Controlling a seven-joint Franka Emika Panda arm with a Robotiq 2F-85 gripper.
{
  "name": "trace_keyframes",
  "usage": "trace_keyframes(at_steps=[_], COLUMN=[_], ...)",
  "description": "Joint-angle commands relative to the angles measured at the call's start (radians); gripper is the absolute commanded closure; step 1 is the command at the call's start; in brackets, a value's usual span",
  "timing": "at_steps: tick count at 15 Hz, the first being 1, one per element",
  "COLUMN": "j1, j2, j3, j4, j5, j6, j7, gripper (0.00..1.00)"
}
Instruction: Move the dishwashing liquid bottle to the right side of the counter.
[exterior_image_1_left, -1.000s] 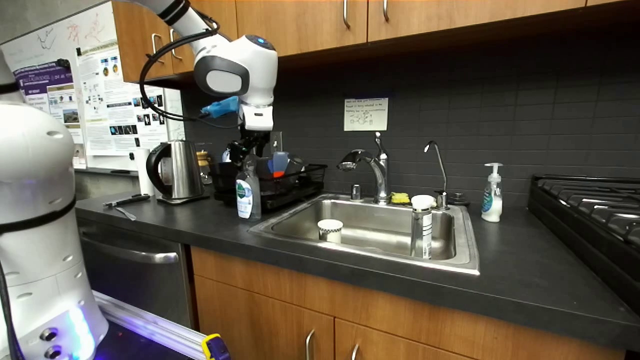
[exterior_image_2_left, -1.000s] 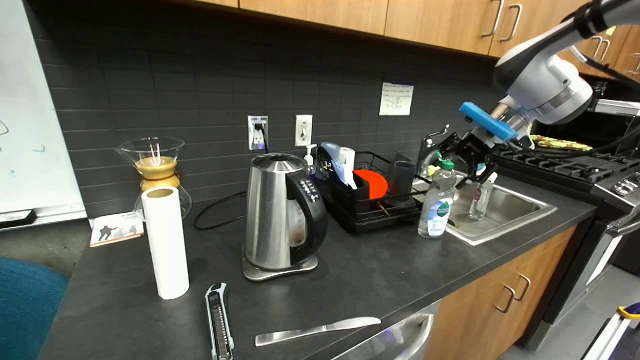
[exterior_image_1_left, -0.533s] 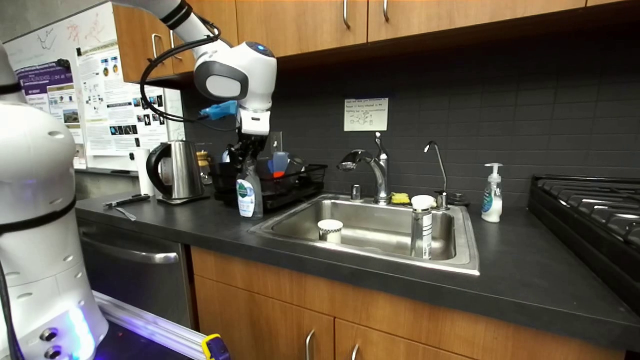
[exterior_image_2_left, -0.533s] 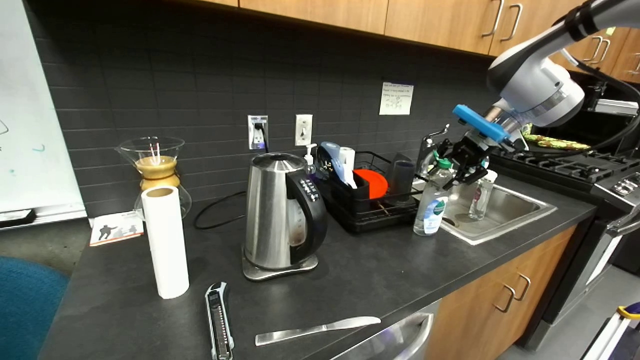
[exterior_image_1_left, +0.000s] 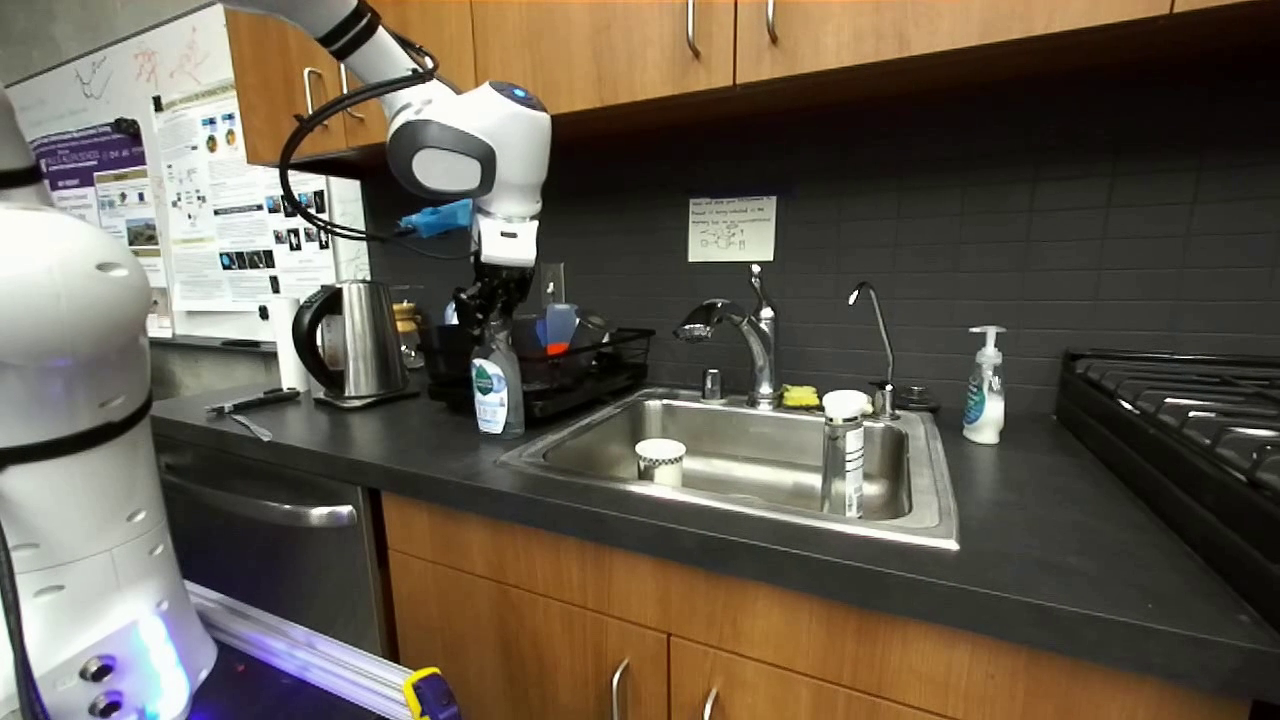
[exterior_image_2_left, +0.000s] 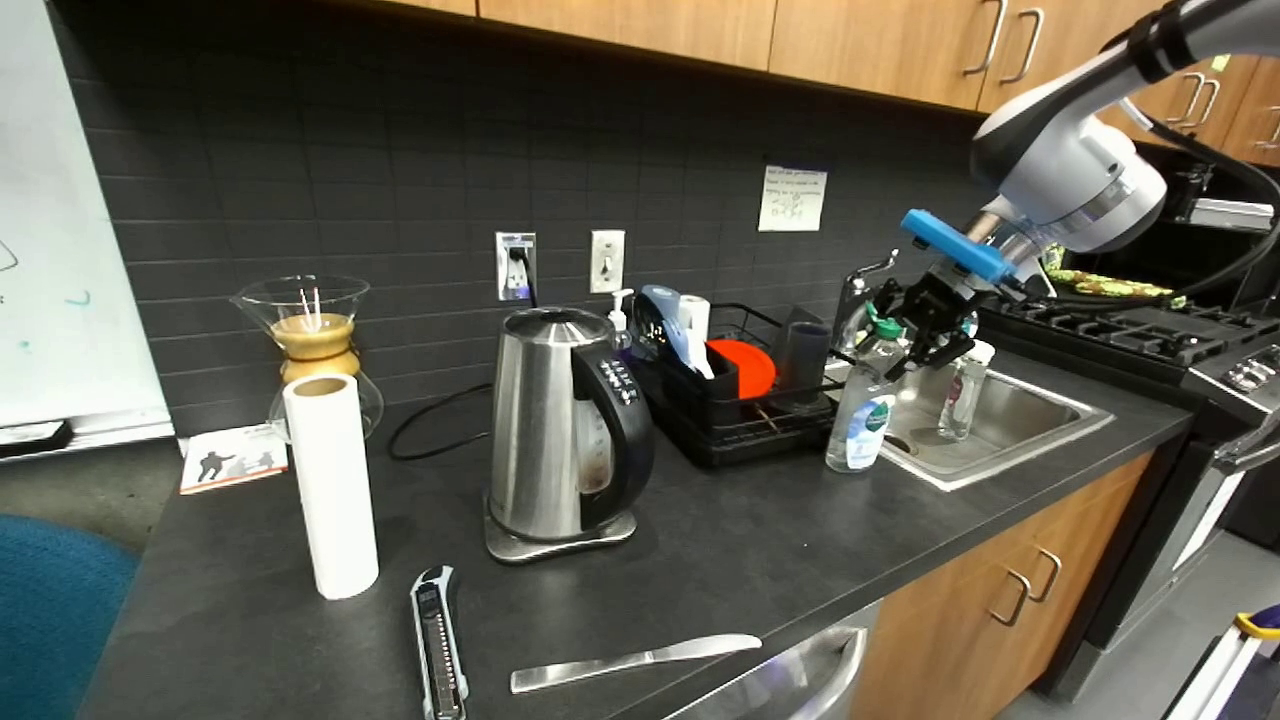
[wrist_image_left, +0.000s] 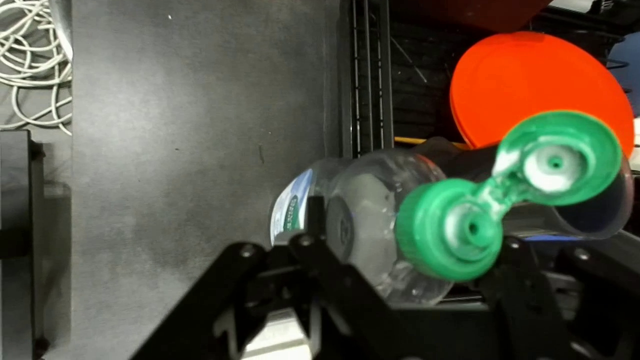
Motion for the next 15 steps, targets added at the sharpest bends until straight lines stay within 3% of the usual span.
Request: trace_keyframes(at_steps=[1, 5, 15], j1=[-0.030, -0.047, -0.117], j2=[-0.036, -0.071, -0.171], j3=[0.015, -0.018, -0.104], j4=[-0.006, 0.002, 0.043], j5=[-0.117, -0.224, -0.290], j6=[-0.015, -0.070, -0.221], j7=[0.095, 0.113, 0.040], gripper=[0.66, 0.66, 0.66])
